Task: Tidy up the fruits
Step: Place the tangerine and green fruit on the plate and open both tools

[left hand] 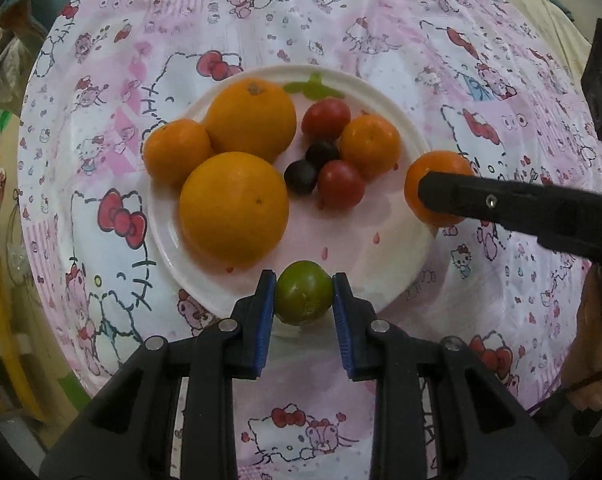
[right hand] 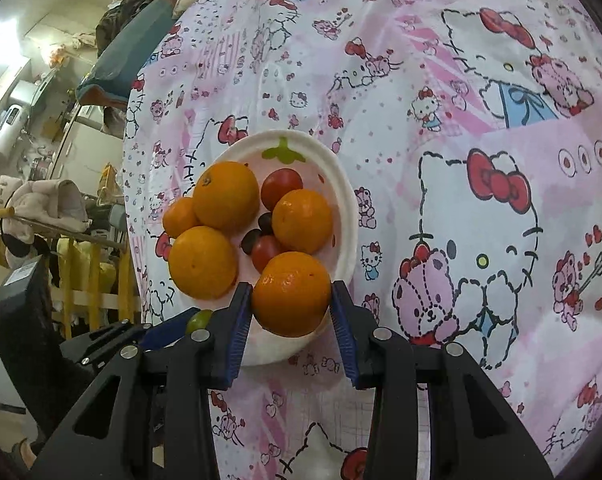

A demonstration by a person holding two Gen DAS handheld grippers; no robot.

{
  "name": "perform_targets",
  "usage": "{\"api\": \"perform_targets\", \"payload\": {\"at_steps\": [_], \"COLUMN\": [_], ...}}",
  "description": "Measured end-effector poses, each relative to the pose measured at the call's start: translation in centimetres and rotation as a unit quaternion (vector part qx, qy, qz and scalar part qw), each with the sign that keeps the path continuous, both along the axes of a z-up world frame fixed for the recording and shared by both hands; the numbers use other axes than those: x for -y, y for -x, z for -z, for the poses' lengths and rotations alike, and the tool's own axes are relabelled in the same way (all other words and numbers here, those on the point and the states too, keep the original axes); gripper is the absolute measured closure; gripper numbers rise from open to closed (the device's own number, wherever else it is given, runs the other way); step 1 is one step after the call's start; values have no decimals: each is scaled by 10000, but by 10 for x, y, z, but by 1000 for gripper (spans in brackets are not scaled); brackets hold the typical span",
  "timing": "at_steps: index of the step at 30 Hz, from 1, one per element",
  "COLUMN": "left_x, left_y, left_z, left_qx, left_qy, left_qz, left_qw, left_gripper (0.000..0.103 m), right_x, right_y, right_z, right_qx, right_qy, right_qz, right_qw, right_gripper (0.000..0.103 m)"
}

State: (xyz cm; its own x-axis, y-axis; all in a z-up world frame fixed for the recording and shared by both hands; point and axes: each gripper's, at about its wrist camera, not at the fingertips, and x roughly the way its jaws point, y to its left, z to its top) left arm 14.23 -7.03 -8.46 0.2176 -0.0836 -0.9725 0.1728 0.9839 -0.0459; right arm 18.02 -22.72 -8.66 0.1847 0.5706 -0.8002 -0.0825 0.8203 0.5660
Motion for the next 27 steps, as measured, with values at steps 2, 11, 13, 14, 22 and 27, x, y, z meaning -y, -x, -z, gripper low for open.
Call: {"api": "perform_targets", "payload": {"at_steps": [2, 11, 13, 14, 22, 27], "left_x": [0, -5, -7, -7, -7, -4], "left_y": [-1, -4, -6, -6, -8, -9], "left_z": [1, 3, 5, 5, 6, 9], "left_qx": [-1, -71, -114, -122, -135, -183], "left_qy": [43, 113, 134, 140, 151, 102], "left_qz": [-39, -177, -213, -220, -240, -213], "left_qw": [10000, 9998, 9996, 9996, 9995, 9996], "left_gripper": [78, 78, 78, 78, 78, 77], "right_x": [-1, 1, 2, 3, 0, 7], "right_y": [1, -1, -1, -1, 0, 0], "right_z": [2, 6, 7, 7, 5, -2], "right_qx": [-4, -63, -94, -114, -108, -28], "right_qy": [47, 20, -19, -42, -34, -178], "right_qz": [-38, 59, 109, 129, 66, 260], "right_qw": [10000, 10000, 9999, 9998, 9999, 9995], "right_gripper": [61, 59, 59, 59, 58, 38]}}
